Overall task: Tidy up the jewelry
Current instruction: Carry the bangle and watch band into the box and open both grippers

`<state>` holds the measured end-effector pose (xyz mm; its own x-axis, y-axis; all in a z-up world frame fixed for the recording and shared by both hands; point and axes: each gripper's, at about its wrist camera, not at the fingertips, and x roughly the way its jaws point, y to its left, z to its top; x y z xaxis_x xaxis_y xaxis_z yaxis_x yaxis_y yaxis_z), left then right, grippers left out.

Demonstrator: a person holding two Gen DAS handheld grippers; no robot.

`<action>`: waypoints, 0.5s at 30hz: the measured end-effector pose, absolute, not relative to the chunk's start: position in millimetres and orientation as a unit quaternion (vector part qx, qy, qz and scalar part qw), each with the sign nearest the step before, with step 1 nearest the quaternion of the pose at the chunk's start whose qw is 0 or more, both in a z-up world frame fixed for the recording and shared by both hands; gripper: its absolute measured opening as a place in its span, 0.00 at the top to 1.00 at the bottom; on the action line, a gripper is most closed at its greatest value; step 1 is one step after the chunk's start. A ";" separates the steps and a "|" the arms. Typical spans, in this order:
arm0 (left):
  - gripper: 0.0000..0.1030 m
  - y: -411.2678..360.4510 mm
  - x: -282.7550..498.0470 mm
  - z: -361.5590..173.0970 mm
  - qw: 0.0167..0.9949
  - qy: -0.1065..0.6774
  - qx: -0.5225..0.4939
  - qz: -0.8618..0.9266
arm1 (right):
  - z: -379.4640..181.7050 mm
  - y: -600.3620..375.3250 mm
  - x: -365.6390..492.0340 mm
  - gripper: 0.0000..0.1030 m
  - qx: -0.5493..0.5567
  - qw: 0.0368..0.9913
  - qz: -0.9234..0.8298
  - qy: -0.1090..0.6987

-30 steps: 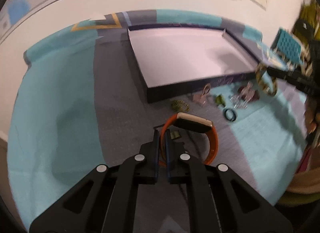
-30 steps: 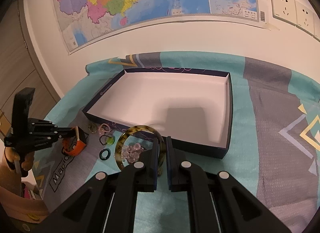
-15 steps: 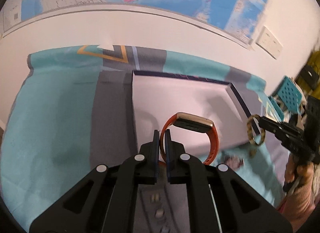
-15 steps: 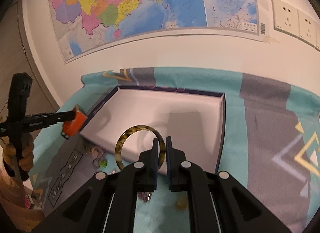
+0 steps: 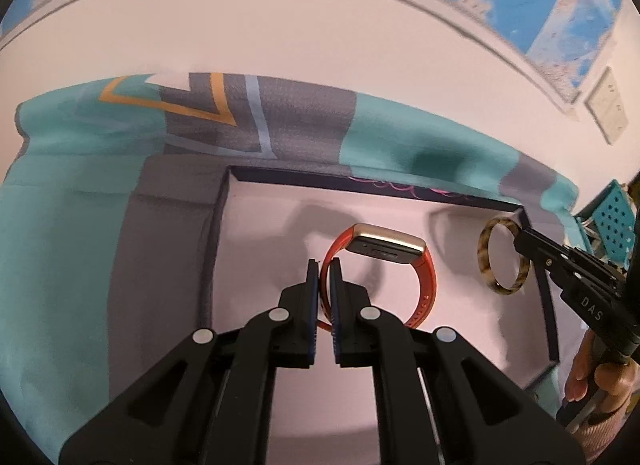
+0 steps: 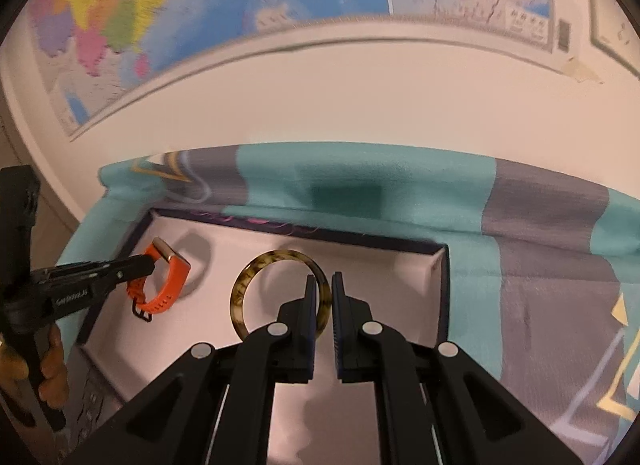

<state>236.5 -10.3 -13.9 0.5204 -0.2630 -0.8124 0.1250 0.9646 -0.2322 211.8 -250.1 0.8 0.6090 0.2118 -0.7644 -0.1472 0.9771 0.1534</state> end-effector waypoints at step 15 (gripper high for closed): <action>0.76 -30.6 268.0 -21.0 0.857 0.499 -0.077 -0.102 | -7.7 -236.7 231.1 0.86 0.022 0.890 0.071 0.449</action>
<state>268.0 -30.6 -21.0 0.4811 -0.2519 -0.8397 0.0977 0.9673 -0.2342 231.1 -236.7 -7.7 0.5869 0.1456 -0.7965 -0.1062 0.9890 0.1025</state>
